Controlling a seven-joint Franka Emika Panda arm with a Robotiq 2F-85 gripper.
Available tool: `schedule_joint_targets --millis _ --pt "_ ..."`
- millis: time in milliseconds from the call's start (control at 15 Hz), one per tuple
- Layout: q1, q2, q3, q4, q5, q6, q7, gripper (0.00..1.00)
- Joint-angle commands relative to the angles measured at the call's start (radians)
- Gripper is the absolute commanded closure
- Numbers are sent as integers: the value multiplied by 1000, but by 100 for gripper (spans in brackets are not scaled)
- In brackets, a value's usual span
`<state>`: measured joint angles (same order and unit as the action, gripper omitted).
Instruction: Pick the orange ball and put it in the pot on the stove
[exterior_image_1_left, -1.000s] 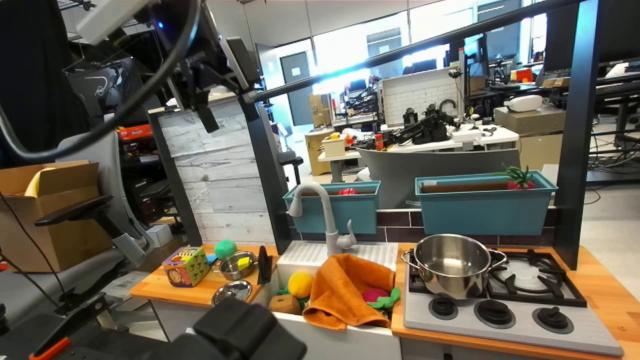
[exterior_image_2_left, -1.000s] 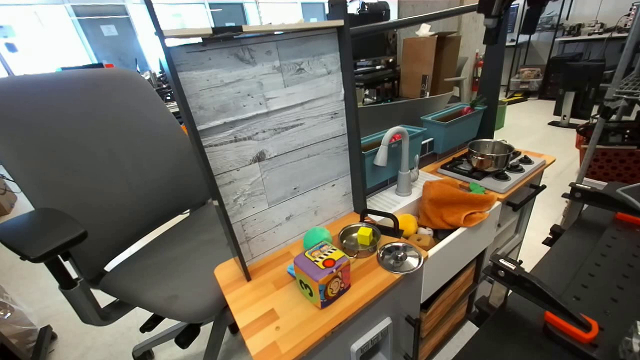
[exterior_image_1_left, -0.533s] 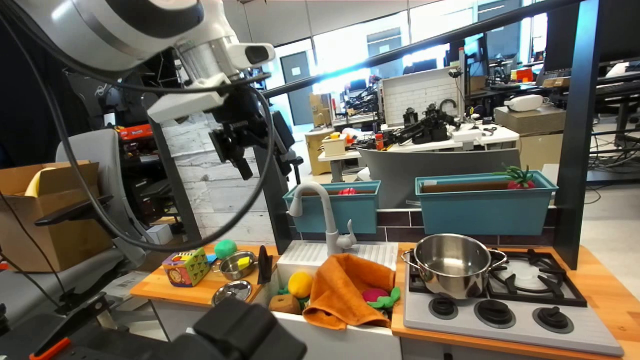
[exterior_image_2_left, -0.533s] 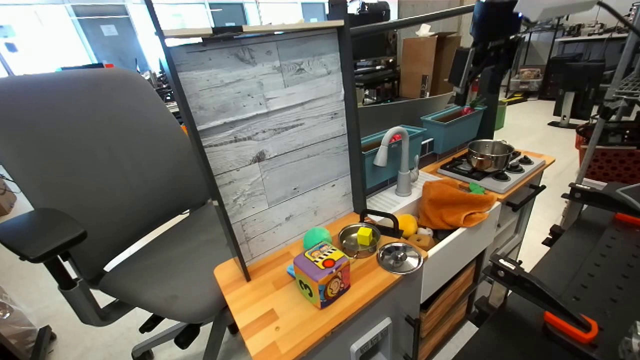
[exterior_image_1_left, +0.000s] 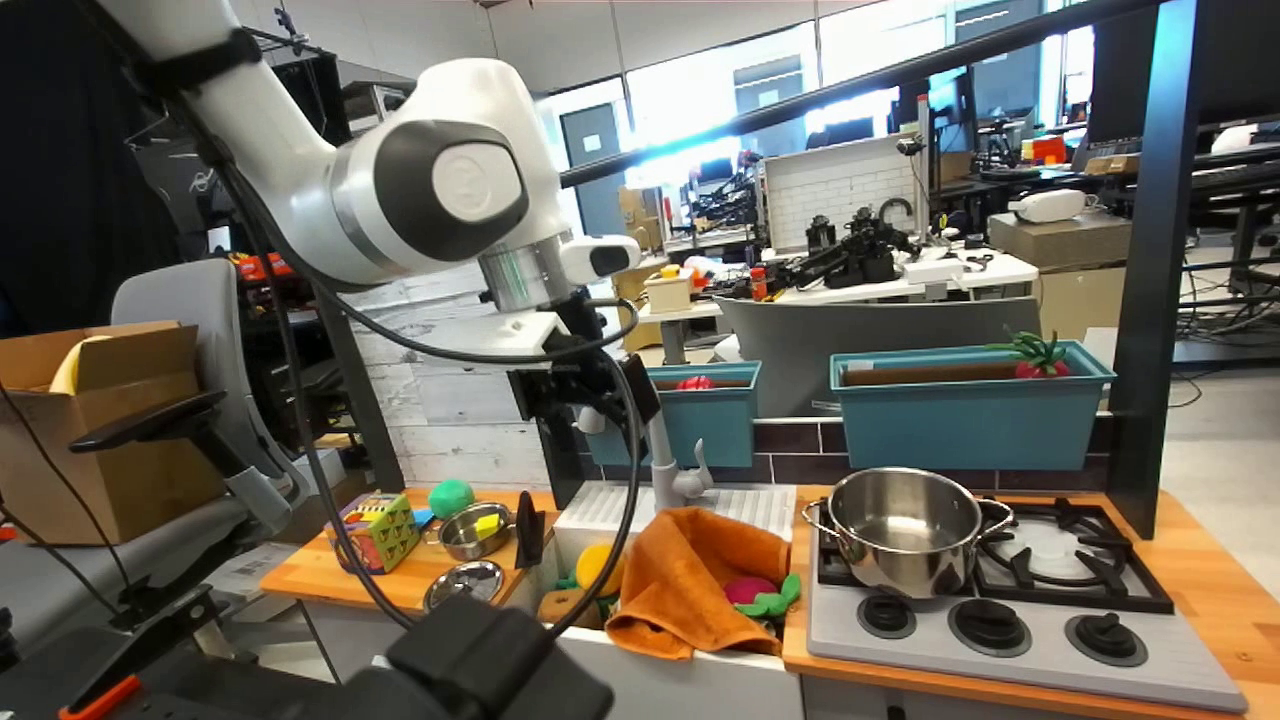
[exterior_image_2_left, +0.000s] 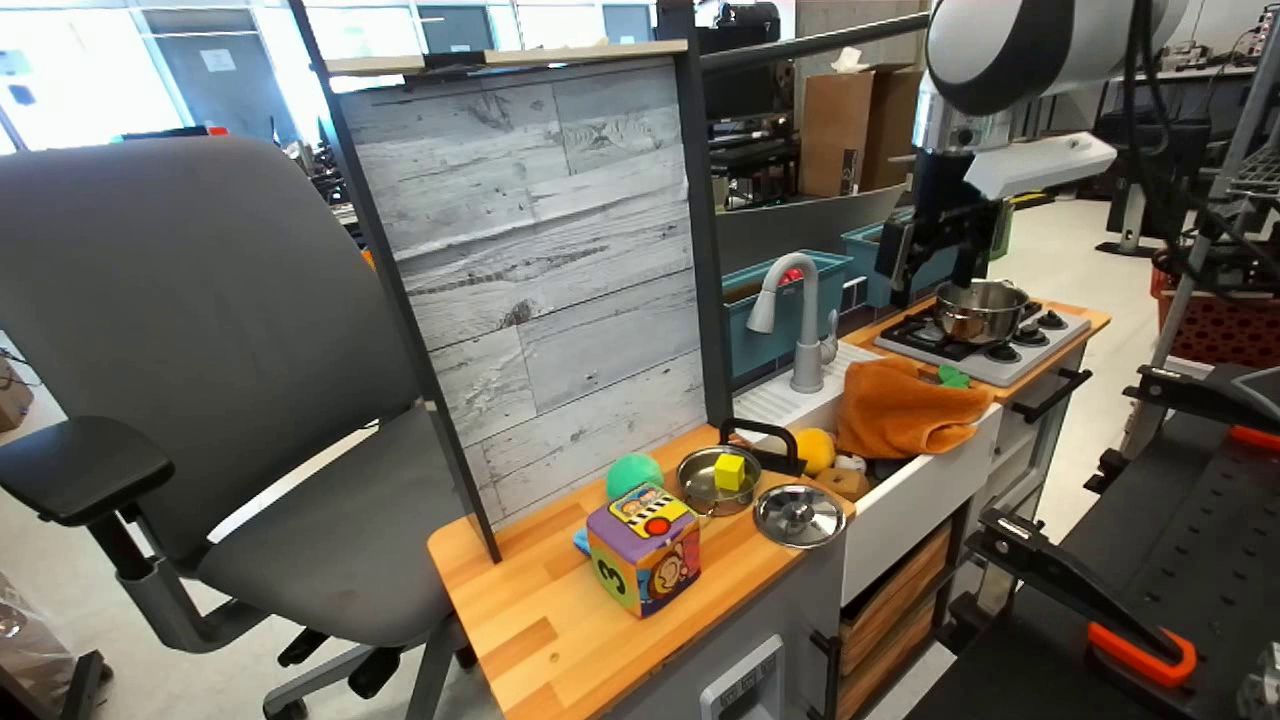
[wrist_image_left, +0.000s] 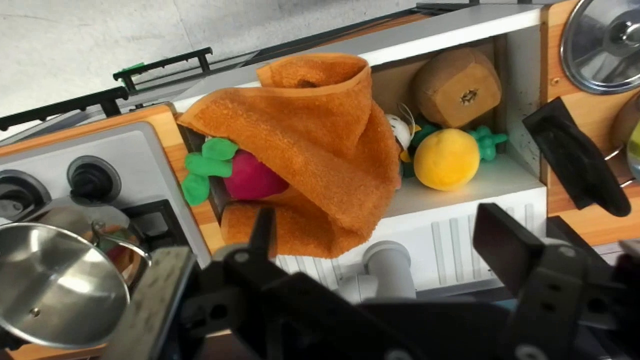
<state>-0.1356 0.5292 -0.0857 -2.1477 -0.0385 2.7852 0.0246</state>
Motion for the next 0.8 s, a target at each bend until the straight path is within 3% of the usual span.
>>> schedule_joint_targets --millis 0,333,733 --pt "-32 139 50 134 74 41 -26 0" --pt "-20 295 95 289 99 57 -18 0" --pt "78 480 44 484 69 11 46 0"
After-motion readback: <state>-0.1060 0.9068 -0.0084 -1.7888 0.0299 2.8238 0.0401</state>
